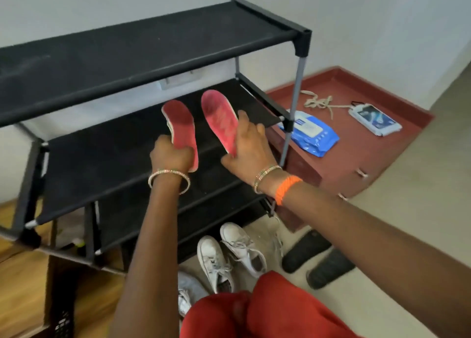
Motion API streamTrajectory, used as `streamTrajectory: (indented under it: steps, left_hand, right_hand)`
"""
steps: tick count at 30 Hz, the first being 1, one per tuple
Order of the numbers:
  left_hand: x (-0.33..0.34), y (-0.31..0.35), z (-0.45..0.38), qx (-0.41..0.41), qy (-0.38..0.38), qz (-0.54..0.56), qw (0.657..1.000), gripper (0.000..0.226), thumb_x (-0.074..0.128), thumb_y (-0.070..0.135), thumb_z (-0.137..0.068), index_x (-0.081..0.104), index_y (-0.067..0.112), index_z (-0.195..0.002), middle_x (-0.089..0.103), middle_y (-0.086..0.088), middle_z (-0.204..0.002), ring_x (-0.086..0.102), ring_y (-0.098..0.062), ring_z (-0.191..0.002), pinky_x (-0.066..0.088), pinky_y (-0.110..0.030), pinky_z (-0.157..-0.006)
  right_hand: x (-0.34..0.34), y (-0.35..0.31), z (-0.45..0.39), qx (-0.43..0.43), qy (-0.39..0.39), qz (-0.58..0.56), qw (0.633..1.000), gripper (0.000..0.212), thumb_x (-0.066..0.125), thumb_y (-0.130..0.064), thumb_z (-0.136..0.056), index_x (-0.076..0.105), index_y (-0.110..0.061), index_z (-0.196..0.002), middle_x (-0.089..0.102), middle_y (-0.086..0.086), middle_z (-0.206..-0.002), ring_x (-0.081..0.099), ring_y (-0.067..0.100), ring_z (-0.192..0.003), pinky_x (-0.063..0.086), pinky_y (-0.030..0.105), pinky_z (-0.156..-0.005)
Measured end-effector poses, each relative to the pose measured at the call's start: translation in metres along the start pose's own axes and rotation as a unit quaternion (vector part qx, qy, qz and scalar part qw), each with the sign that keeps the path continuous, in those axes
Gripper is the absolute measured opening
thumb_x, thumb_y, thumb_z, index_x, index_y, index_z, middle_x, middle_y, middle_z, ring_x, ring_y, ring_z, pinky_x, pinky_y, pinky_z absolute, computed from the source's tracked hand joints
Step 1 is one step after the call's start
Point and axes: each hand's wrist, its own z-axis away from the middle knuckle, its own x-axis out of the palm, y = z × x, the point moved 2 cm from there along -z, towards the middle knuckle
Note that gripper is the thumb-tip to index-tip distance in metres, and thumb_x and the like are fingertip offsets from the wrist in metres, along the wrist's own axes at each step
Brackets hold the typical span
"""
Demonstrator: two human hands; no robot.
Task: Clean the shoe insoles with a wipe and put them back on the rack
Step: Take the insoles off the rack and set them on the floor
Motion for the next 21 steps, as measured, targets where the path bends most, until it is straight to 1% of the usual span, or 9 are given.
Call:
streamTrajectory:
  steps: [2,4,7,9,11,14,16,19,21]
  left_hand:
    - [0.006,-0.003,0.035,0.025,0.001,0.049,0.998,0.021,0.059,0.012,-0.083,0.060,0.004,-0.102,0.060,-0.010,-0.093,0.057,-0.029,-0.090,0.038,-0.027,-0.073]
    - [0.018,-0.008,0.068,0.027,-0.011,0.060,0.998,0.019,0.058,0.011,-0.082,0.062,0.005,-0.099,0.060,-0.010,-0.089,0.057,-0.028,-0.083,0.039,-0.027,-0.070]
    - [0.043,-0.013,0.109,0.043,-0.072,0.075,0.994,0.014,0.057,0.012,-0.076,0.059,0.013,-0.089,0.063,-0.013,-0.082,0.064,-0.033,-0.078,0.053,-0.038,-0.075]
    - [0.067,-0.010,0.138,0.078,-0.131,0.054,0.987,0.013,0.057,0.010,-0.075,0.058,0.011,-0.089,0.065,-0.019,-0.085,0.065,-0.037,-0.079,0.054,-0.044,-0.074]
    - [0.095,-0.003,0.163,0.116,-0.192,-0.001,0.975,0.013,0.056,0.006,-0.079,0.057,0.007,-0.092,0.064,-0.022,-0.092,0.062,-0.038,-0.085,0.049,-0.037,-0.073]
    - [0.148,0.013,0.194,0.136,-0.262,-0.062,0.953,0.018,0.055,0.008,-0.082,0.057,0.004,-0.099,0.062,-0.024,-0.104,0.059,-0.040,-0.096,0.043,-0.035,-0.075]
    - [0.184,0.019,0.210,0.146,-0.280,-0.110,0.942,0.024,0.054,0.012,-0.084,0.057,0.004,-0.107,0.061,-0.025,-0.112,0.057,-0.041,-0.104,0.044,-0.038,-0.082]
    - [0.241,0.013,0.246,0.166,-0.312,-0.215,0.910,0.029,0.051,0.020,-0.088,0.059,0.008,-0.113,0.061,-0.020,-0.116,0.056,-0.039,-0.111,0.044,-0.042,-0.089]
    - [0.276,0.000,0.263,0.158,-0.350,-0.256,0.887,0.031,0.050,0.021,-0.090,0.058,0.007,-0.116,0.061,-0.019,-0.117,0.055,-0.038,-0.112,0.043,-0.041,-0.091]
  right_hand:
    - [-0.014,0.019,0.037,-0.015,0.009,0.021,1.000,0.090,0.066,-0.011,-0.064,0.023,0.004,-0.141,0.048,0.020,-0.119,0.042,0.036,-0.107,0.034,0.037,-0.096]
    - [-0.025,0.045,0.075,-0.027,-0.004,0.033,0.999,0.084,0.064,-0.006,-0.064,0.028,0.007,-0.139,0.047,0.022,-0.119,0.045,0.038,-0.105,0.035,0.039,-0.097]
    - [-0.043,0.087,0.126,-0.014,-0.013,0.012,1.000,0.074,0.061,0.000,-0.065,0.036,0.010,-0.134,0.048,0.026,-0.117,0.050,0.041,-0.104,0.044,0.041,-0.093]
    - [-0.054,0.119,0.160,0.040,-0.008,-0.015,0.999,0.068,0.056,-0.003,-0.065,0.040,0.008,-0.130,0.050,0.022,-0.114,0.050,0.034,-0.102,0.041,0.034,-0.091]
    - [-0.064,0.145,0.191,0.157,0.033,-0.074,0.984,0.054,0.059,-0.006,-0.066,0.050,0.006,-0.118,0.054,0.018,-0.104,0.051,0.030,-0.094,0.041,0.032,-0.083]
    - [-0.078,0.182,0.228,0.378,0.113,-0.191,0.899,0.026,0.064,0.000,-0.070,0.059,-0.001,-0.095,0.060,0.009,-0.081,0.055,0.021,-0.067,0.042,0.015,-0.056]
    - [-0.077,0.218,0.244,0.474,0.091,-0.233,0.844,0.007,0.060,-0.002,-0.075,0.057,-0.008,-0.078,0.055,0.004,-0.068,0.050,0.021,-0.060,0.036,0.019,-0.043]
    - [-0.069,0.288,0.278,0.599,-0.027,-0.306,0.739,0.009,0.060,0.003,-0.076,0.061,-0.003,-0.083,0.058,0.011,-0.078,0.053,0.023,-0.066,0.043,0.019,-0.050]
    - [-0.060,0.328,0.313,0.666,-0.054,-0.325,0.669,0.010,0.059,0.003,-0.078,0.062,0.003,-0.087,0.060,0.012,-0.077,0.055,0.025,-0.065,0.047,0.028,-0.057]
